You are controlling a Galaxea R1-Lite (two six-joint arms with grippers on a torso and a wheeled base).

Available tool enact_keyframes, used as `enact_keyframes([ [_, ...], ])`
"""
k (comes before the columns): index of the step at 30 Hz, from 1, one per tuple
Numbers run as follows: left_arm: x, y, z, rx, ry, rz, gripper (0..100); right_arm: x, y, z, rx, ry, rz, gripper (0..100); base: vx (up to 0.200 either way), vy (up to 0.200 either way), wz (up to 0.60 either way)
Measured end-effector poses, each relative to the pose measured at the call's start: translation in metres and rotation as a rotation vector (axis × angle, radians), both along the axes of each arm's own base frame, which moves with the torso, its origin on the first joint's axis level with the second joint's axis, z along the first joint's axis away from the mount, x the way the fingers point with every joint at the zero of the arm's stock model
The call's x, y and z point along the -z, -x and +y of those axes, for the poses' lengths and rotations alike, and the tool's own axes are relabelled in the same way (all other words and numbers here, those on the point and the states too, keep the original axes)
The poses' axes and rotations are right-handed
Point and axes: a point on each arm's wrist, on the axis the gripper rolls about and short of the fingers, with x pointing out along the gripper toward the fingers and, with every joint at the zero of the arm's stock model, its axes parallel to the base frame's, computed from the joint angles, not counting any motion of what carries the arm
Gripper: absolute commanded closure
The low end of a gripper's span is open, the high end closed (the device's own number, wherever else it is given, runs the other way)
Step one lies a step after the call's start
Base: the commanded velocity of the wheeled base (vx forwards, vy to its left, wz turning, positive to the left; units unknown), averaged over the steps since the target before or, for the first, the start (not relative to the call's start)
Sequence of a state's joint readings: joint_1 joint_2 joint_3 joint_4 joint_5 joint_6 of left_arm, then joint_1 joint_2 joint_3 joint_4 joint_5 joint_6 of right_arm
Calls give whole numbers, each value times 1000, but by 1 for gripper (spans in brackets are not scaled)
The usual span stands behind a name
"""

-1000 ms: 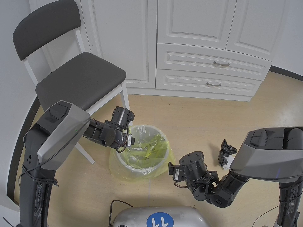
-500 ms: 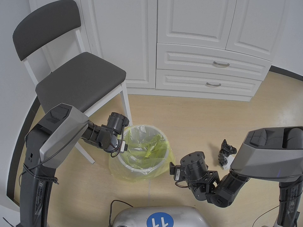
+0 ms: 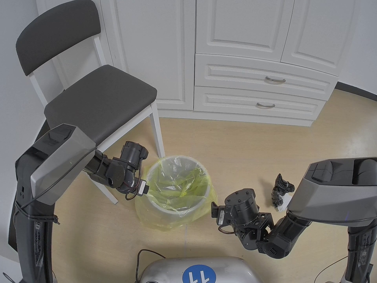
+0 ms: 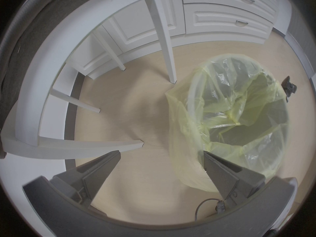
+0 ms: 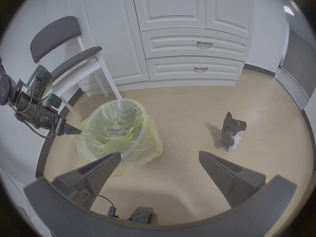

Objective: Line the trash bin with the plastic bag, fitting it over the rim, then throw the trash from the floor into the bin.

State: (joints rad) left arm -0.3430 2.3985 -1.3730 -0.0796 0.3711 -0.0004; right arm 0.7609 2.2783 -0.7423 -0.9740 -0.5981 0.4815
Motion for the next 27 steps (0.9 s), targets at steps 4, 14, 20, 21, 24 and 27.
enact_keyframes([
  [4,-3,5,6,24,-10,5,0,-1,0,-1,1,0,-1,0,0,0,0],
  [14,3,1,18,33,18,34,0,-3,0,-2,4,-2,-4,0,0,0,0],
  [20,12,-5,21,22,21,40,0,-3,0,-2,5,-2,-6,0,0,0,0],
  [21,13,-7,23,22,27,41,0,-3,0,-1,4,-3,-6,0,0,0,0],
  [24,17,-10,24,43,69,49,0,-4,0,-1,4,-4,-6,0,0,0,0],
  [27,19,-12,26,65,114,54,0,-4,0,-1,5,-4,-7,0,0,0,0],
])
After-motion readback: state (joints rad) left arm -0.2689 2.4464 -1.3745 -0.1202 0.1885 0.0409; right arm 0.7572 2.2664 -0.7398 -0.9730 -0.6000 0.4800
